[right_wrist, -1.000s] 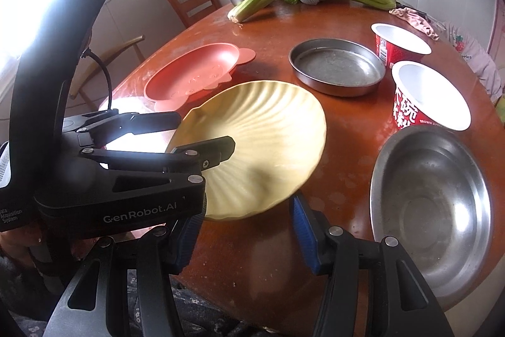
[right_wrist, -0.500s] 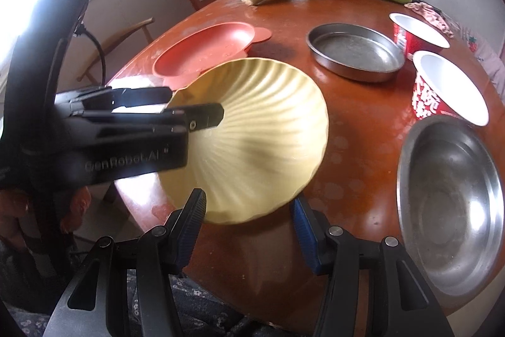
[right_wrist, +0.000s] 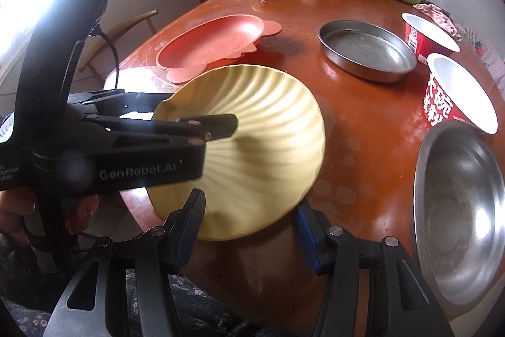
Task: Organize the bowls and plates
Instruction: 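Lift the yellow plate with the left tool and carry it over the orange plate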
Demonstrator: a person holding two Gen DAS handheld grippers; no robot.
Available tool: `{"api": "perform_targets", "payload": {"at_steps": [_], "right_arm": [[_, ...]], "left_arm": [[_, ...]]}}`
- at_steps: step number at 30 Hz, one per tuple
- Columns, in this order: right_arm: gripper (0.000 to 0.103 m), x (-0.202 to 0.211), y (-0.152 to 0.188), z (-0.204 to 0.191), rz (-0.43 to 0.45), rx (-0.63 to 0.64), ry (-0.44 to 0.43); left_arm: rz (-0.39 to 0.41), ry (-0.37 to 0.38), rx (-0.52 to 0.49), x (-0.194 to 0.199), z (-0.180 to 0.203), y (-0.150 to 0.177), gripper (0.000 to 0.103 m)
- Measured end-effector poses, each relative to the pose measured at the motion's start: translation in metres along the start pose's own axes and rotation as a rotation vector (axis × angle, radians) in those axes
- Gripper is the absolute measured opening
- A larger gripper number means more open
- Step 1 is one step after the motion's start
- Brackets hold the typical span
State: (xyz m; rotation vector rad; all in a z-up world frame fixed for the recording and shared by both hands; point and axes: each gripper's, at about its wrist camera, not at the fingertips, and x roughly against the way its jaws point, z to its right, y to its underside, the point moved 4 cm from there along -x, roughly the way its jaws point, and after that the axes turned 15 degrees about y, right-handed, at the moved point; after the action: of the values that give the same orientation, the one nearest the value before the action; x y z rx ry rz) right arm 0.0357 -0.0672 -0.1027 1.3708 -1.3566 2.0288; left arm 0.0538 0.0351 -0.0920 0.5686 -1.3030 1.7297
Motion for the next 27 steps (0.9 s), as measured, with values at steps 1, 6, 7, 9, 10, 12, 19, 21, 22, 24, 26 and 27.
{"api": "perform_targets", "payload": {"at_steps": [1,6,7,9,10,12,19,21,22,24,26,27], "right_arm": [[0.059,0.001,0.0,0.0,0.002,0.0,0.001],[0.059,0.005,-0.004,0.004,0.007,-0.007,-0.006],[0.059,0.007,-0.005,0.004,0.012,-0.007,-0.007],[0.059,0.01,-0.006,0.006,0.016,-0.01,-0.007],[0.059,0.011,-0.007,0.006,0.019,-0.01,-0.01],[0.059,0.014,-0.009,0.006,0.02,-0.011,-0.011],[0.059,0.023,-0.028,-0.002,0.056,0.002,-0.024],[0.059,0.025,-0.034,-0.004,0.066,0.003,-0.024],[0.059,0.025,-0.038,-0.005,0.07,0.006,-0.026],[0.059,0.026,-0.046,-0.007,0.078,0.01,-0.024],[0.059,0.026,-0.052,-0.009,0.081,0.01,-0.026],[0.059,0.026,-0.056,-0.01,0.083,0.01,-0.027]], "left_arm": [[0.002,-0.002,-0.003,0.001,0.001,-0.001,0.069],[0.017,-0.003,-0.009,0.009,0.005,-0.005,0.069],[0.02,-0.003,-0.011,0.01,0.005,-0.006,0.069],[0.028,-0.004,-0.012,0.014,0.006,-0.009,0.069],[0.031,-0.004,-0.014,0.016,0.007,-0.011,0.069],[0.039,-0.011,-0.021,0.02,0.007,-0.014,0.069],[0.075,-0.046,-0.019,0.035,-0.002,-0.033,0.069],[0.085,-0.052,-0.016,0.039,-0.005,-0.038,0.069],[0.089,-0.055,-0.017,0.041,-0.007,-0.04,0.069],[0.095,-0.061,-0.016,0.043,-0.01,-0.044,0.069],[0.103,-0.065,-0.013,0.047,-0.014,-0.049,0.069],[0.105,-0.066,-0.011,0.048,-0.015,-0.05,0.069]]}}
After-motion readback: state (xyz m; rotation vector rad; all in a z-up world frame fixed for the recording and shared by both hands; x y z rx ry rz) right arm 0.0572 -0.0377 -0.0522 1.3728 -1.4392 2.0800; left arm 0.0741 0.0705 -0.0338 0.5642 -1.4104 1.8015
